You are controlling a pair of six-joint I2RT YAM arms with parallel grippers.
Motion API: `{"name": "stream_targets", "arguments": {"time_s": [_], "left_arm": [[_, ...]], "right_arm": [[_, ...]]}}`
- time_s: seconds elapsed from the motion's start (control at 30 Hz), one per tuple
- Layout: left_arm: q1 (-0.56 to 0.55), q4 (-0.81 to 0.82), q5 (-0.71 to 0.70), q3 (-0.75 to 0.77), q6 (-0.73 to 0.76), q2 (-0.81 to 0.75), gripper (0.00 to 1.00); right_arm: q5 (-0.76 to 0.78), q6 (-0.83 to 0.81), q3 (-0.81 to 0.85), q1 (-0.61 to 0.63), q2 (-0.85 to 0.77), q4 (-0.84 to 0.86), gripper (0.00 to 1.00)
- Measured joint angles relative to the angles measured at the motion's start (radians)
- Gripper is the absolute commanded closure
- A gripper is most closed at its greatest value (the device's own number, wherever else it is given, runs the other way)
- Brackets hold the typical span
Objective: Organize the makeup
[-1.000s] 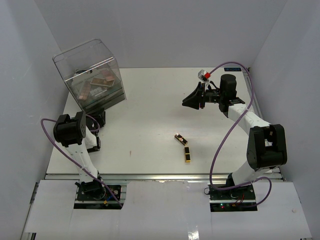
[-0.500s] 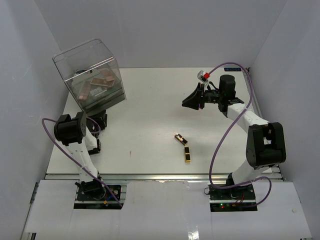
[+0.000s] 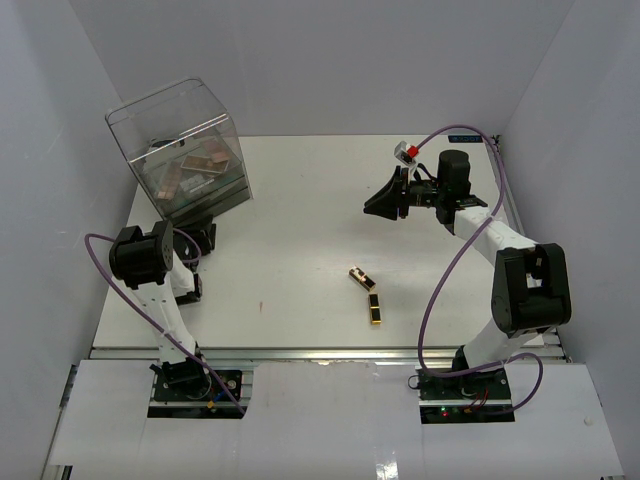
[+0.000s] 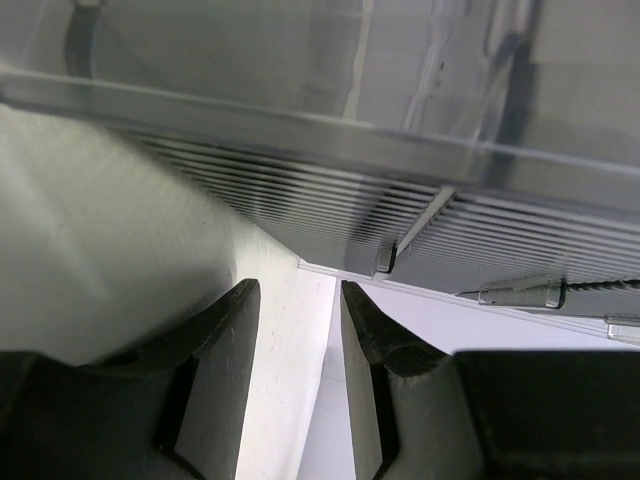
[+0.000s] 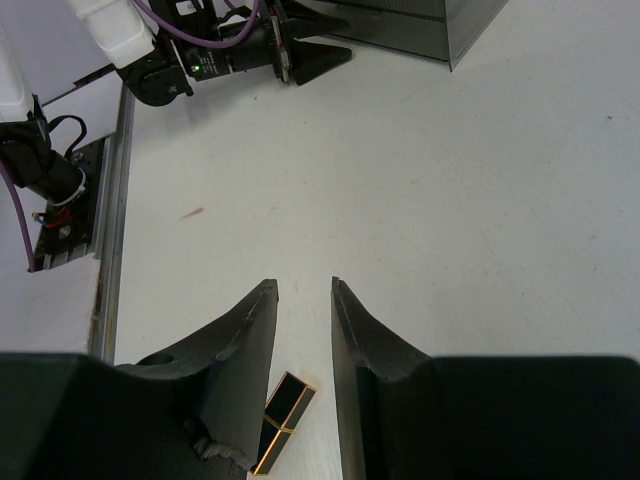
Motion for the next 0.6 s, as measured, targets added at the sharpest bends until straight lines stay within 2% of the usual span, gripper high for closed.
{"name": "stream_targets", "arguments": {"time_s": [0.37, 0.6], "left_arm": [[0.000, -0.003, 0.022, 0.004, -0.003, 0.003, 0.53], [0.000, 0.009, 0.047, -0.005, -0.003, 0.003, 0.51]], "right_arm": [[0.000, 0.000, 0.000, 0.000, 0.004, 0.000, 0.66], [0.000, 0.001, 0.000, 0.000, 0.007, 0.000, 0.66]]}}
